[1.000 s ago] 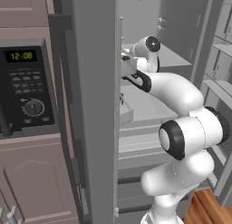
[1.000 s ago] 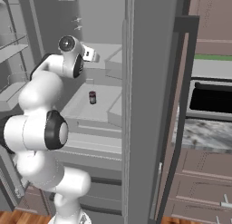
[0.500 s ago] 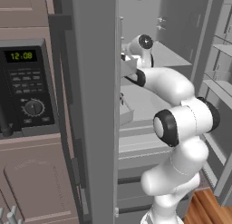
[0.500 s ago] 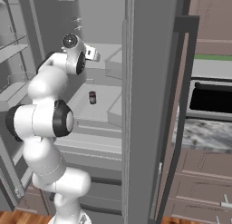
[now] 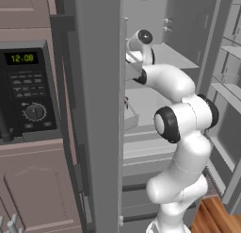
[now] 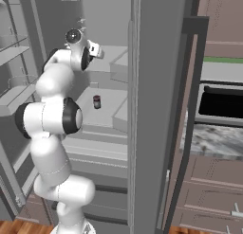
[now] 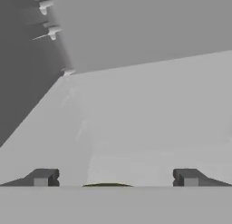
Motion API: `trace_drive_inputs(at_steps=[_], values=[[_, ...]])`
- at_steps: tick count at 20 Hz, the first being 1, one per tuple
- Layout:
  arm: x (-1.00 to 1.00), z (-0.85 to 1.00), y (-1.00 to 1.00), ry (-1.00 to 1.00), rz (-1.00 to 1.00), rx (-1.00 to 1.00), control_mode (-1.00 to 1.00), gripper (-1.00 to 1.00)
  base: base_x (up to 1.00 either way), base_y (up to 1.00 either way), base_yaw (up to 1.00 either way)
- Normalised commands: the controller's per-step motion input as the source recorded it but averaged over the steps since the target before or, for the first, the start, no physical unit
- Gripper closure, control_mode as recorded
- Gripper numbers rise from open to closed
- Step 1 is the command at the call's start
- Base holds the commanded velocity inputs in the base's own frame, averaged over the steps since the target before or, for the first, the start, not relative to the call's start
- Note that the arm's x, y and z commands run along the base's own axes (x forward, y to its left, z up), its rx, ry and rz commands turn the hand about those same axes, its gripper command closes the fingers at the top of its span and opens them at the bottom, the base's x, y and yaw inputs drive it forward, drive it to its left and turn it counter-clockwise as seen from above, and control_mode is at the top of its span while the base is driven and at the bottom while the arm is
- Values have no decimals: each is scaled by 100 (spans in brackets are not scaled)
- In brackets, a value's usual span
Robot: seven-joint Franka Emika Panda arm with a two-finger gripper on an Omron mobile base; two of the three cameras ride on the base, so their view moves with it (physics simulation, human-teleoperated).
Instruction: Move the kiwi and jam from the top shelf to the second highest shelf to make space. Then, place the pitcher from the counter on the cleared top shelf.
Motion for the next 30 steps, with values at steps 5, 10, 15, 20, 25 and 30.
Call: trace_drive_inputs(at_steps=[5,10,15,20,25,30], values=[[-12,-48,0,12,-4,-5,-100,100,0,0,0],[-47,-63,0,14,-8,-7,-100,100,0,0,0],[-35,-37,-2,3,-5,-3,-100,100,0,0,0],[-85,-4,-39,-14,-4,0,-100,100,0,0,0],[-100,0,-54,-15,-4,0,-100,100,0,0,0],[-100,0,-51,-2,-2,0,-100,100,0,0,0]])
